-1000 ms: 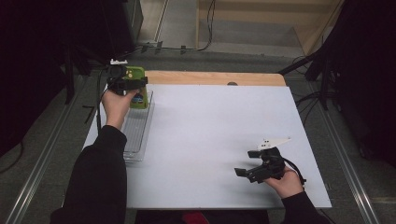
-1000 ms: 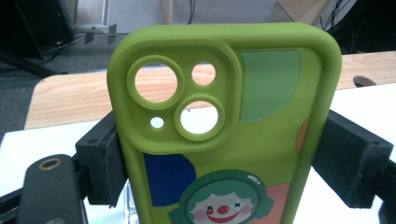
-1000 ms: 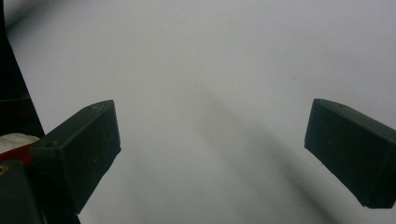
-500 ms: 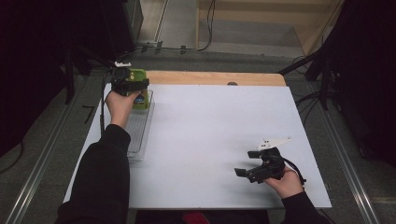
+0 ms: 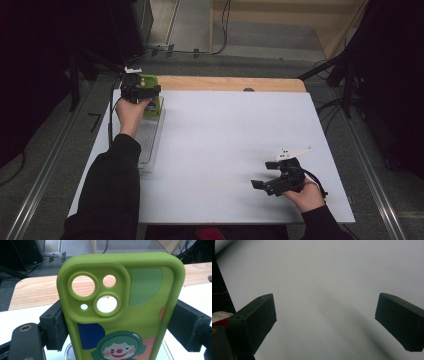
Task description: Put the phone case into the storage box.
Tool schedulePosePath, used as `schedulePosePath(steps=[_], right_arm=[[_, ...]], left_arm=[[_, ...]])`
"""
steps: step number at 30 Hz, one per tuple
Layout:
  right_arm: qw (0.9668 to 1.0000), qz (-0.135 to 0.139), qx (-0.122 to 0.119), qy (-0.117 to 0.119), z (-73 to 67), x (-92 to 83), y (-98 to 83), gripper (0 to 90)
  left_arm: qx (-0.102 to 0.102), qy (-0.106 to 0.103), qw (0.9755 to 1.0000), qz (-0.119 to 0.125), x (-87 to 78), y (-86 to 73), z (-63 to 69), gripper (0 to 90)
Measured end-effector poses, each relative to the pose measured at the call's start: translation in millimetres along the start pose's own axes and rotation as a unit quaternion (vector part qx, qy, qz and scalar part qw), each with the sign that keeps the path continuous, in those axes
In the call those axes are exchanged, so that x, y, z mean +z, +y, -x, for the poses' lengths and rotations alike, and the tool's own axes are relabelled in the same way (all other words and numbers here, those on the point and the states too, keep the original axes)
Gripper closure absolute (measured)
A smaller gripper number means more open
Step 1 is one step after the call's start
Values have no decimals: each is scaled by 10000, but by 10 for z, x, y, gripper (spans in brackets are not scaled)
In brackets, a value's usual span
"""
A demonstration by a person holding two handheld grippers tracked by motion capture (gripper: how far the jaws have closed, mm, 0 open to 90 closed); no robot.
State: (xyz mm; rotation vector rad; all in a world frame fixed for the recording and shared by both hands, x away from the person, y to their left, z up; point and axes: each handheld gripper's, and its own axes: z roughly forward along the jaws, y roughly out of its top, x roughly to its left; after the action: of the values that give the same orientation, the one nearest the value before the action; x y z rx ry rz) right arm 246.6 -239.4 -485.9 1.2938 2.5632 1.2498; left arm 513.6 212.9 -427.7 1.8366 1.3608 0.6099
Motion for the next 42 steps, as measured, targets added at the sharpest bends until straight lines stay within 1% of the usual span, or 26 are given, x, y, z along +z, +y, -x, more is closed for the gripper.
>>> schedulePosePath(steps=[3, 6, 8, 10, 11, 12, 13, 15, 18, 22, 24, 26, 29, 31, 33, 36, 38, 41, 42], right_arm=[[10000, -5, -6, 4, -4, -1, -2, 22], [10000, -1, 10, -8, -3, -4, -3, 23], [10000, -18, 14, -7, -7, -6, -6, 23], [10000, 0, 16, -10, -7, -9, -8, 22], [10000, 8, 24, -5, -8, -11, -8, 22], [10000, 9, 25, -4, -8, -13, -9, 22], [10000, 9, 19, 11, -6, -14, -11, 22], [10000, 7, 15, 10, -4, -16, -12, 23], [10000, 6, 21, 7, -4, -15, -10, 22], [10000, -7, 20, -11, -4, -13, -10, 22], [10000, -20, 15, -22, -5, -13, -12, 23], [10000, -23, 5, -21, -7, -13, -16, 23], [10000, -21, 11, -27, -8, -18, -19, 22], [10000, -21, 22, -40, -10, -21, -22, 22], [10000, -29, 42, -45, -10, -24, -24, 22], [10000, -20, 56, -54, -10, -25, -25, 22], [10000, -25, 60, -57, -9, -26, -24, 23], [10000, -24, 60, -56, -8, -27, -23, 22], [10000, -23, 59, -56, -7, -26, -22, 23]], left_arm=[[58, 125, 9999, -62, 14, -10, 13, 148], [48, 56, 9999, -82, 5, -15, 12, 148], [22, 56, 9999, -80, -5, -11, 11, 147], [-82, -127, 9999, -68, -14, -9, -5, 128], [-116, -140, 9998, -79, -12, -6, -8, 119], [-93, -129, 9998, -81, -15, -5, -5, 87], [-41, -135, 9999, -73, -19, -6, -5, 82], [-2, -177, 9998, -122, -19, -8, -4, 51], [-68, -198, 9996, -205, -12, -14, -12, 32], [-101, -227, 9993, -295, -26, -15, -26, 30], [-134, -223, 9991, -336, -43, -10, -31, 30], [-224, -299, 9986, -379, -63, -3, -43, 30], [-163, -246, 9984, -487, -104, 7, -37, 30], [-226, -259, 9979, -548, -125, 11, -37, 31], [-274, -297, 9975, -587, -153, 16, -35, 30], [-311, -424, 9968, -598, -202, 21, -37, 30], [-309, -463, 9964, -644, -231, 26, -32, 31], [-248, -536, 9957, -720, -281, 33, -18, 31], [-232, -571, 9956, -710, -303, 34, -16, 31]])
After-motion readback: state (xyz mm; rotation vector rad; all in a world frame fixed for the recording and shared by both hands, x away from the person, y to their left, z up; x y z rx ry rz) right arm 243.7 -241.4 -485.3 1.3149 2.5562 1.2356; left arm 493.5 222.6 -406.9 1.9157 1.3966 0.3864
